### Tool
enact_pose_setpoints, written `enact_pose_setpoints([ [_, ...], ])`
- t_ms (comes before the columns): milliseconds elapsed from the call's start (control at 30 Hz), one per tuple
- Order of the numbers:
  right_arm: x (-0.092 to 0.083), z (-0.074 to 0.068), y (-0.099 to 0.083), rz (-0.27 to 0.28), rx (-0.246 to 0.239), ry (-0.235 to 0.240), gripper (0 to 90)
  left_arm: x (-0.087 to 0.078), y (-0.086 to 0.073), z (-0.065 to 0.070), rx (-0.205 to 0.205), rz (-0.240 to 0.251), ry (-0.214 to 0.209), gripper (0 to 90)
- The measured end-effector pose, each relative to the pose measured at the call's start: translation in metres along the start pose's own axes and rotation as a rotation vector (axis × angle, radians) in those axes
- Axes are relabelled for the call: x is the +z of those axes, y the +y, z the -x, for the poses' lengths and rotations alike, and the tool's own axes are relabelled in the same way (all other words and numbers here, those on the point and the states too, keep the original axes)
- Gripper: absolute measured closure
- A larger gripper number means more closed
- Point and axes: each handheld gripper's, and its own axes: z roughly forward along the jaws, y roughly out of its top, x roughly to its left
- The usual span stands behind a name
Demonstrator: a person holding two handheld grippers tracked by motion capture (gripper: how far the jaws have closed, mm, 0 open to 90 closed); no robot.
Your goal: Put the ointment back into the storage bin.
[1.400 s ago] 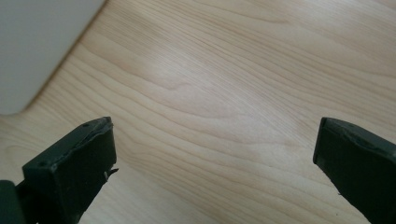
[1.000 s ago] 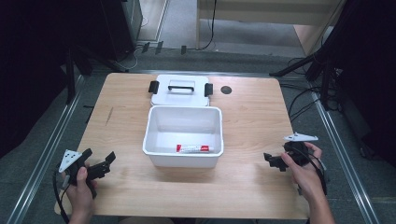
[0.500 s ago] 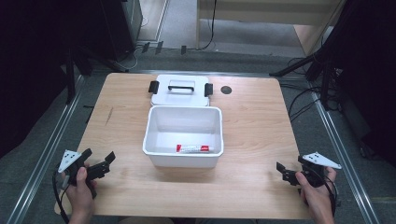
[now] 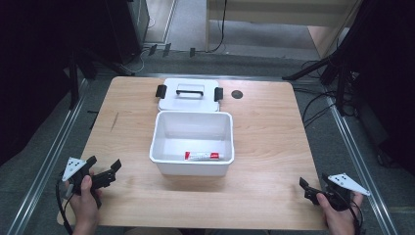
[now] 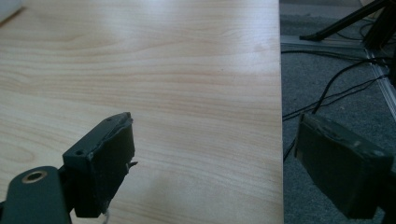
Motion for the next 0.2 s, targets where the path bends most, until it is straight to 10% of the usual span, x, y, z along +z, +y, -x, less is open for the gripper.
enact_pose_setpoints([
  [200, -0.0015, -0.0012, -0.0012, 0.016, 0.041, 0.029, 13.0, 0.0009, 0.0003, 0.0012, 0.013, -0.005, 0.002, 0.0],
])
